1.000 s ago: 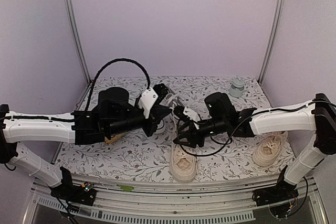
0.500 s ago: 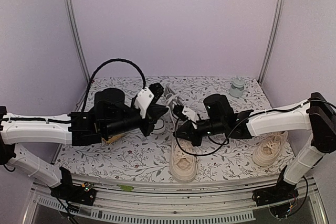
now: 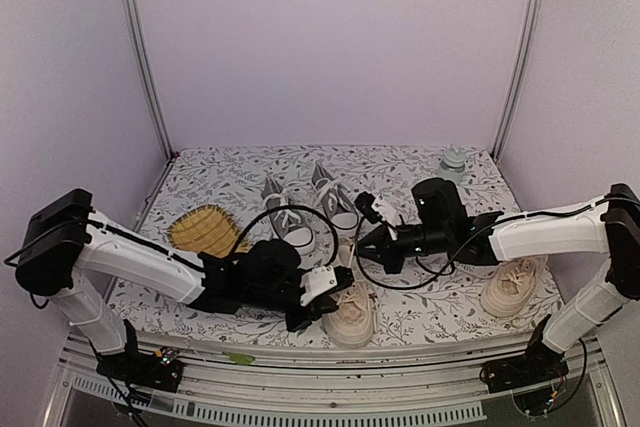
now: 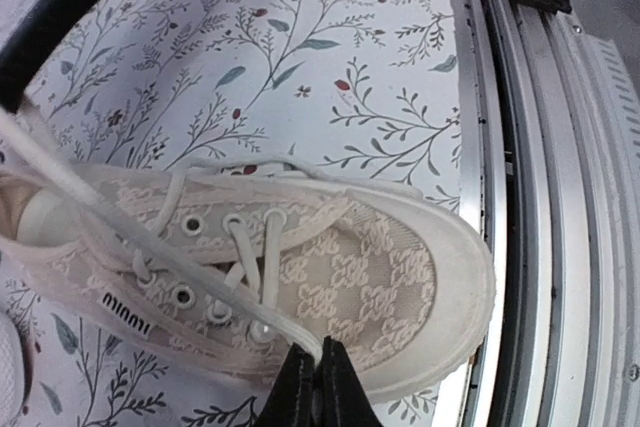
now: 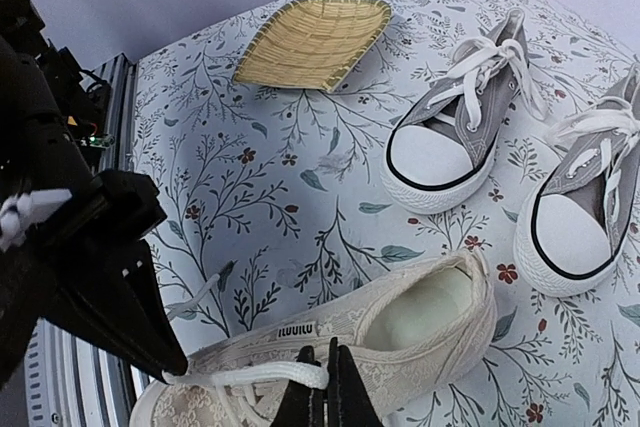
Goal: Tie the shoes
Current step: Fold the half-tied shoelace on the shoe, then pass from the left arm to the right, then pass from the right arm to the left
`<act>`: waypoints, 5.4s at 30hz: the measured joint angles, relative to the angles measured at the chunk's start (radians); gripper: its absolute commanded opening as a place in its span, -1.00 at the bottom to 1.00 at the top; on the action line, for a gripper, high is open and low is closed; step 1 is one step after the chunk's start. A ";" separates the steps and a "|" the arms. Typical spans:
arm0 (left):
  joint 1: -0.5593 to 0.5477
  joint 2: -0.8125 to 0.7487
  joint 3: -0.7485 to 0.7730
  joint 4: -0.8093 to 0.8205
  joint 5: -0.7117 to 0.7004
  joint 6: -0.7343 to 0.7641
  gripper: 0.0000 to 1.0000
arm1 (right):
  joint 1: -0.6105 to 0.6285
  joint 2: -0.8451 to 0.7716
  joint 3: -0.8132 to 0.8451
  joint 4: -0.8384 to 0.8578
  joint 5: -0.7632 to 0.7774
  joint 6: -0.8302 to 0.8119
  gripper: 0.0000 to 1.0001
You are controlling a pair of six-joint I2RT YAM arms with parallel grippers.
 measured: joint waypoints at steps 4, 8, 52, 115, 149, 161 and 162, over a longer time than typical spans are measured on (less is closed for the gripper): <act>-0.002 0.085 0.120 -0.080 0.114 0.066 -0.53 | -0.029 0.000 -0.020 0.028 -0.016 -0.001 -0.99; -0.002 0.091 0.217 -0.163 0.171 0.109 -0.10 | -0.036 0.000 -0.020 0.059 -0.047 -0.013 -0.99; 0.293 0.054 0.262 -0.035 0.536 0.430 -1.00 | -0.036 0.076 0.051 0.050 -0.222 -0.253 -0.67; 0.249 -0.033 -0.086 0.586 0.427 0.084 -0.49 | 0.047 0.108 -0.074 0.227 -0.066 -0.143 -0.99; 0.284 0.060 0.112 0.215 0.599 0.385 -1.00 | 0.040 0.135 0.083 -0.024 -0.155 -0.400 -0.28; 0.274 0.035 -0.065 0.475 0.397 0.071 -1.00 | -0.010 -0.103 0.087 -0.436 0.238 0.053 -0.12; 0.272 0.035 -0.066 0.486 0.390 0.057 -1.00 | -0.010 -0.098 0.089 -0.481 0.260 0.095 -0.13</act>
